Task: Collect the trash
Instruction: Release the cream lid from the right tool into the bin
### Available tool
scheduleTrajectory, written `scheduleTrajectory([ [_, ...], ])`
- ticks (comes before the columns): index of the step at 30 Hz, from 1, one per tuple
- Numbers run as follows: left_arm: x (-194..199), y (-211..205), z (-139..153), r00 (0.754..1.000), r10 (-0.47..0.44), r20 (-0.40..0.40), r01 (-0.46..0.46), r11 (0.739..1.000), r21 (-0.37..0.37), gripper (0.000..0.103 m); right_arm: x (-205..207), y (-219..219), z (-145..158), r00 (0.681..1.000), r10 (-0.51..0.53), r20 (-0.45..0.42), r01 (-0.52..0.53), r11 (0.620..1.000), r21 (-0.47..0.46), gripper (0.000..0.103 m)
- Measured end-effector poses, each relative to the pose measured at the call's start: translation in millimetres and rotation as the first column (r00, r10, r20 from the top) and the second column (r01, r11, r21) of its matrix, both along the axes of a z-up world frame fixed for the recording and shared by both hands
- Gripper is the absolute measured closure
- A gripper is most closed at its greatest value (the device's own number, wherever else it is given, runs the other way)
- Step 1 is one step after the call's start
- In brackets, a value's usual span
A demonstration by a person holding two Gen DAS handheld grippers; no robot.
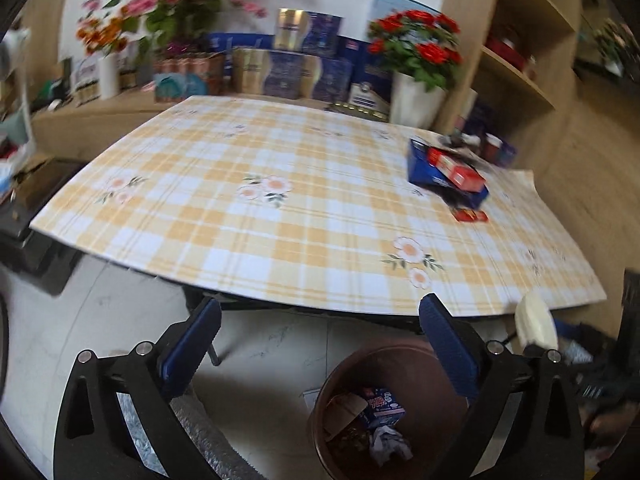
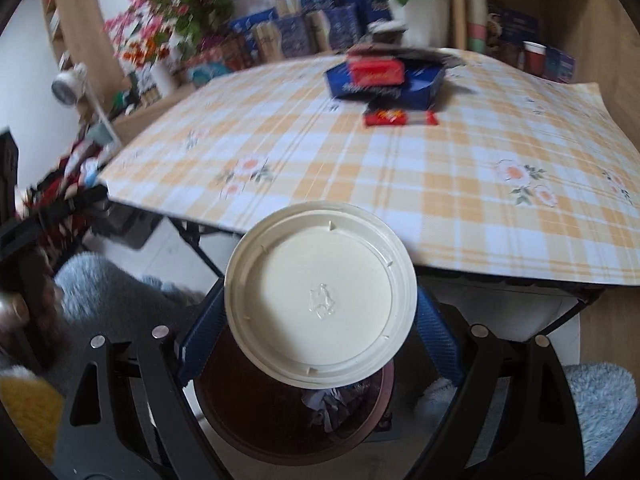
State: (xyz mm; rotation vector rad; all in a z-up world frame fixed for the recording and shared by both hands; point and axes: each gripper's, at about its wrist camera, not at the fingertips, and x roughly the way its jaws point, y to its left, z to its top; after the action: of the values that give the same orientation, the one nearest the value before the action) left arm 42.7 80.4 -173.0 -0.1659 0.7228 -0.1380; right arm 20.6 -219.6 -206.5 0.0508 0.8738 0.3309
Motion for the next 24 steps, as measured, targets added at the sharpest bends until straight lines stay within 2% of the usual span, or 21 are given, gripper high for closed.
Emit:
scheduleTrajectory([
  [3, 0.2, 5.4, -2.1, 1.0, 0.02, -0.017, -0.02, 1.0, -0.01, 0.006, -0.4, 11.2, -7.7, 0.999, 0.049, -0.023, -0.05, 0.998, -0.03, 0.016],
  [10, 0.4, 1.5, -7.0, 0.999, 0.011, -0.037, -0.011, 1.0, -0.004, 0.006, 3.8, 31.8, -32.7, 0.979, 0.147, -0.14, -0.157, 0.985, -0.066, 0.016],
  [24, 8.3, 12.9, -16.9, 0.995, 0.046, -0.09, -0.051, 0.997, -0.054, 0.006, 8.8, 37.8, -54.5, 0.956, 0.161, -0.245, -0.183, 0.981, -0.069, 0.013],
])
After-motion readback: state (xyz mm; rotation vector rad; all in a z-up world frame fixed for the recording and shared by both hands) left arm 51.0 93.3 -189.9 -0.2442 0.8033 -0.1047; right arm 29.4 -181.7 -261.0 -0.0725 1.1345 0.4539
